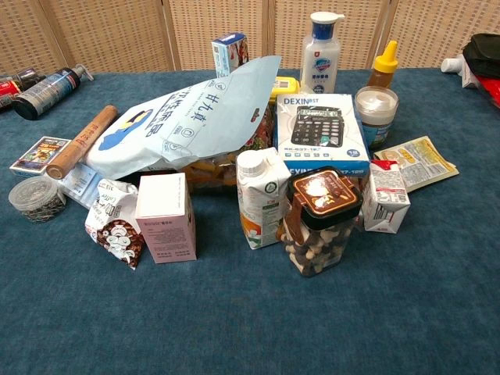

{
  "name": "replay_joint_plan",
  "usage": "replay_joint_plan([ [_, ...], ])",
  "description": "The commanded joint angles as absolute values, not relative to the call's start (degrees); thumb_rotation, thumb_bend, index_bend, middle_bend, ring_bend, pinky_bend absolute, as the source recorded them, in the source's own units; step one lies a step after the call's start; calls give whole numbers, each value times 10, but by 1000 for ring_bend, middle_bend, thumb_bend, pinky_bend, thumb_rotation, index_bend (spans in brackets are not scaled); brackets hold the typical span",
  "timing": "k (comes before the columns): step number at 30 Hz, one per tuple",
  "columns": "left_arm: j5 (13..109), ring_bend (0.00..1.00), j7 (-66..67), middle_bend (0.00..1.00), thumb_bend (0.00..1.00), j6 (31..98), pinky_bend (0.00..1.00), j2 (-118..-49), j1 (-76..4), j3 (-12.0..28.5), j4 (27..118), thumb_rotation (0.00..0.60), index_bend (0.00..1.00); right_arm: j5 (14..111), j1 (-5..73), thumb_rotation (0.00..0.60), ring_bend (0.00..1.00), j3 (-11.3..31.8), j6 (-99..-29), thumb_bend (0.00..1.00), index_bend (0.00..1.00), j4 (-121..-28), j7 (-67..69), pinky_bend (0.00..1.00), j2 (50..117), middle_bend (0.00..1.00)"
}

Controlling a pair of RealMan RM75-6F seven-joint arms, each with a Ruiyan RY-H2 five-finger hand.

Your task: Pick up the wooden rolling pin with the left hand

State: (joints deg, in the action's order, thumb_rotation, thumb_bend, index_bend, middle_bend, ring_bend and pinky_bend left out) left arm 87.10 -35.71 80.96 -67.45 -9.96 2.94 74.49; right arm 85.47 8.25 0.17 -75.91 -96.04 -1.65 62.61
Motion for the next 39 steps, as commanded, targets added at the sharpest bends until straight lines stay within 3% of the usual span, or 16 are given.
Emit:
replay_joint_plan([
  [1,872,0,-355,0,0,809,0,-676,-100,28,742,600,0,855,82,598,0,1,-760,0,0,-959,-16,0,626,0],
  [6,884,0,-344,0,0,827,0,-690,-104,33,722,600,2,858,81,599,0,1,-762,0,0,-958,-9,0,624,0],
  [9,908,0,-338,0,0,848,0,-722,-119,39,653,600,55,853,82,599,0,3,-760,0,0,-956,-7,0,625,0],
  [17,973,10,-390,1,0,793,49,-769,-211,18,463,600,191,827,91,598,0,14,-744,0,0,-957,-30,0,635,0],
  [28,1053,0,-409,0,0,767,97,-877,-291,-56,238,600,113,800,95,598,0,21,-732,0,0,-948,-54,0,647,0],
  [39,1062,0,-387,0,0,759,101,-925,-343,-81,176,600,114,788,96,599,0,25,-727,0,0,-942,-50,0,648,0],
])
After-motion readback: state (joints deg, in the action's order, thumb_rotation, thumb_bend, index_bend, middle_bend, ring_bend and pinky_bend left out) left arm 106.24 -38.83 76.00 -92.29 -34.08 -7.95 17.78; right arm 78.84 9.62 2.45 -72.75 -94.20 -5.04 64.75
